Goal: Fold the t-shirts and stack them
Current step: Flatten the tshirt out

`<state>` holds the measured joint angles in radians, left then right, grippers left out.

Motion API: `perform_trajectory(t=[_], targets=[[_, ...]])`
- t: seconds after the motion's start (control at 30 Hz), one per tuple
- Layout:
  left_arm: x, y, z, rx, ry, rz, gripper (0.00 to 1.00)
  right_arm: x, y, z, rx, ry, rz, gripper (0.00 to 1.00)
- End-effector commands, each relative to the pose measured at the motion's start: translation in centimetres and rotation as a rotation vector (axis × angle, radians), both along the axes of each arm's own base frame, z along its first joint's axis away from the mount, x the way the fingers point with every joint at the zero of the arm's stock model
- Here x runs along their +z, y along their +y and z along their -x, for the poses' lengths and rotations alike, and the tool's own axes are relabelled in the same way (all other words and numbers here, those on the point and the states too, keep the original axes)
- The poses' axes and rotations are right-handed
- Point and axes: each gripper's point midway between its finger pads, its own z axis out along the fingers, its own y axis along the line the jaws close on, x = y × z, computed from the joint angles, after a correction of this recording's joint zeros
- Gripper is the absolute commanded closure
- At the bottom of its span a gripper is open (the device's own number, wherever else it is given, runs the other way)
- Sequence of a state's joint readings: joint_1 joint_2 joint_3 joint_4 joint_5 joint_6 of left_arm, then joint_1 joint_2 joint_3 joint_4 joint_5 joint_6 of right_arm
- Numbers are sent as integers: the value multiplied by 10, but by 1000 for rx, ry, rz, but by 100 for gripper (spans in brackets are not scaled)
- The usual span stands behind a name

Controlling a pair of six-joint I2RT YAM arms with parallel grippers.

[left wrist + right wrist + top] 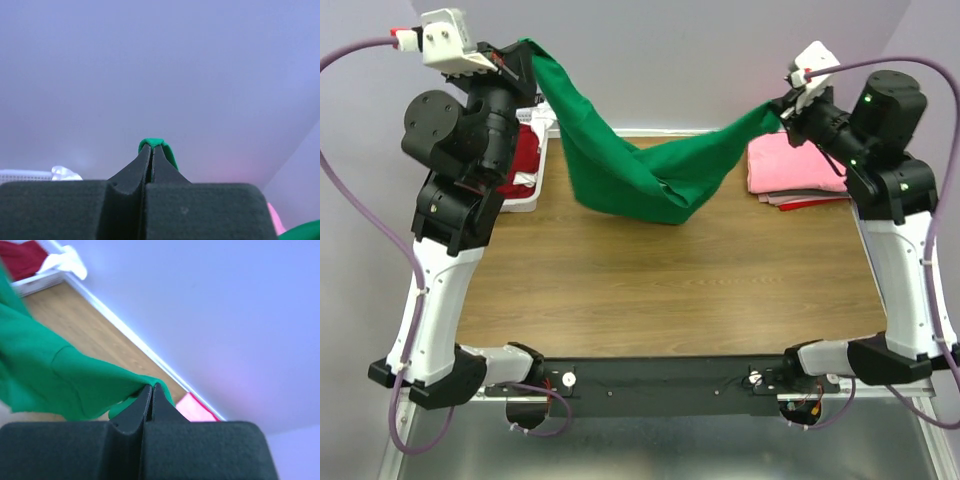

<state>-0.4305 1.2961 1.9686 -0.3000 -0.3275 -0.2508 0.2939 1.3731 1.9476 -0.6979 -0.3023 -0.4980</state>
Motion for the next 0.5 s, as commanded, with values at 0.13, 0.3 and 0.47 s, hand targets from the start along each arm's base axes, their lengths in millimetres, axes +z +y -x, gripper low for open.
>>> perform_trajectory(t=[0.13, 0.3, 0.47], targets=[[-6, -3, 30, -90, -49, 5, 100, 29, -42, 24, -135, -73, -28, 100], [-8, 6, 35, -58, -52, 22, 100, 25, -46, 20, -150, -59, -38, 100], [-39, -1, -11, -57, -15, 41, 100, -5, -54, -27, -256, -4, -28, 100]])
